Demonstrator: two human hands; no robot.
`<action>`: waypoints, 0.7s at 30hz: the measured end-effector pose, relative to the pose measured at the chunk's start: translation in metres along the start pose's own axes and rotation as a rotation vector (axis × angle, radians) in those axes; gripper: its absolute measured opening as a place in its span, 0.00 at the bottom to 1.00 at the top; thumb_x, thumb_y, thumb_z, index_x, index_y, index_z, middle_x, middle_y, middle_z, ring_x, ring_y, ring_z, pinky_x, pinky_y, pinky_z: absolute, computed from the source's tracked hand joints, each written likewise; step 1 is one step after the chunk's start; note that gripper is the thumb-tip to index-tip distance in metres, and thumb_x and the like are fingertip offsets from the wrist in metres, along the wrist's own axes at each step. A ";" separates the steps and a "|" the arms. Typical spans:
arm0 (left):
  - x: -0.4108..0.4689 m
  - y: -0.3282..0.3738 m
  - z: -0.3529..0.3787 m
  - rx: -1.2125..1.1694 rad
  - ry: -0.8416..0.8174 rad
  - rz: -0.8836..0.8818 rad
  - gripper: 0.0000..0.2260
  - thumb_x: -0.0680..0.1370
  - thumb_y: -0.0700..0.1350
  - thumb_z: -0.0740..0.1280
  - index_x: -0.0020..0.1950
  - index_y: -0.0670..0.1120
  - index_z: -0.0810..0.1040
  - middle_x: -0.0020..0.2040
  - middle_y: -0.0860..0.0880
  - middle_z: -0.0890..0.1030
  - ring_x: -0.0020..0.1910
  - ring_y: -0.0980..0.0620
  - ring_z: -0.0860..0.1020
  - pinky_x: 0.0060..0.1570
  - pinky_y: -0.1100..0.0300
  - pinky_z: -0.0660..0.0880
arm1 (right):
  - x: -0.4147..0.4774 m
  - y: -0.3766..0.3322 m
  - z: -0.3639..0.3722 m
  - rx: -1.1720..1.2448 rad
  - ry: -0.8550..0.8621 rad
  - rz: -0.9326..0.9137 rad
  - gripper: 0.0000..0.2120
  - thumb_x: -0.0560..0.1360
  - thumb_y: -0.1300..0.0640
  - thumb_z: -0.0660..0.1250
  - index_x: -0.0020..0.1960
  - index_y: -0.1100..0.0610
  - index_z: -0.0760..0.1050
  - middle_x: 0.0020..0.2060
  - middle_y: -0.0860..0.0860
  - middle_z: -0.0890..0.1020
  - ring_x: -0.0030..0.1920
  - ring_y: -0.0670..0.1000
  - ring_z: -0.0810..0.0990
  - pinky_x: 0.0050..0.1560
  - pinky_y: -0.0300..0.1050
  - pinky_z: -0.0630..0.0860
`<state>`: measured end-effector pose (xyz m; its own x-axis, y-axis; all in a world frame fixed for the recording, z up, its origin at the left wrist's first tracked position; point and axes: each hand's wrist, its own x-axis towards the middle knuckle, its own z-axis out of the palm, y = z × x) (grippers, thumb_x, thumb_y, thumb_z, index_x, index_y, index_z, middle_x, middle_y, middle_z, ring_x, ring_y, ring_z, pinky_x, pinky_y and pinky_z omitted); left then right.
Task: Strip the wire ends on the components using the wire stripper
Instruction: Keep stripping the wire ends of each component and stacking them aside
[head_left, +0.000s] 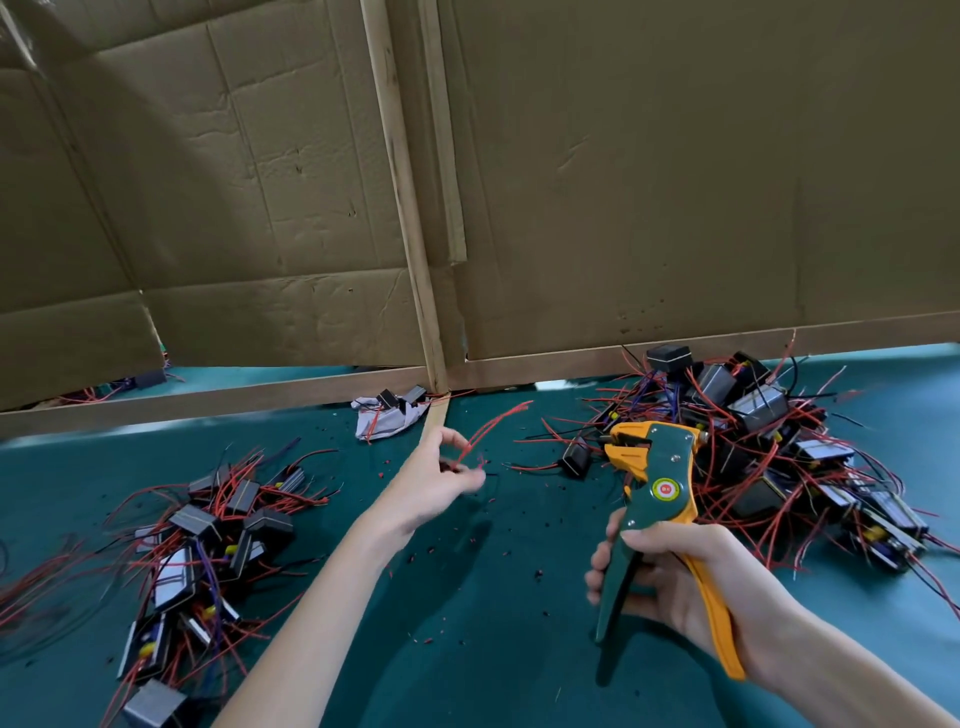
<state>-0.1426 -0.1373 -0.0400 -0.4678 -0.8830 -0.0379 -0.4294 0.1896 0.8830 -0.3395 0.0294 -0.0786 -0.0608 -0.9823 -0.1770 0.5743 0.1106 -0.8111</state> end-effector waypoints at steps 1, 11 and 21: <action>-0.001 -0.003 0.000 0.037 -0.087 -0.043 0.13 0.74 0.38 0.69 0.51 0.53 0.71 0.49 0.47 0.76 0.45 0.50 0.74 0.50 0.57 0.70 | 0.000 0.000 0.001 0.003 0.004 0.001 0.12 0.55 0.63 0.75 0.39 0.62 0.83 0.39 0.66 0.81 0.40 0.67 0.83 0.42 0.59 0.81; 0.000 0.003 -0.011 0.410 -0.152 -0.085 0.18 0.78 0.62 0.60 0.43 0.49 0.77 0.47 0.51 0.82 0.42 0.56 0.79 0.46 0.60 0.74 | -0.008 -0.005 0.006 0.034 -0.026 0.012 0.11 0.59 0.70 0.70 0.42 0.66 0.80 0.39 0.67 0.80 0.38 0.66 0.82 0.39 0.58 0.81; 0.000 -0.005 0.019 0.074 0.104 0.113 0.06 0.76 0.37 0.69 0.48 0.46 0.75 0.39 0.51 0.84 0.35 0.57 0.83 0.41 0.67 0.73 | -0.005 -0.005 0.004 0.003 -0.057 0.002 0.18 0.51 0.63 0.79 0.40 0.62 0.83 0.39 0.66 0.81 0.39 0.66 0.83 0.41 0.58 0.81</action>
<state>-0.1555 -0.1302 -0.0536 -0.4355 -0.8932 0.1118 -0.4362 0.3181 0.8417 -0.3393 0.0327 -0.0716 -0.0133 -0.9891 -0.1467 0.5766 0.1122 -0.8093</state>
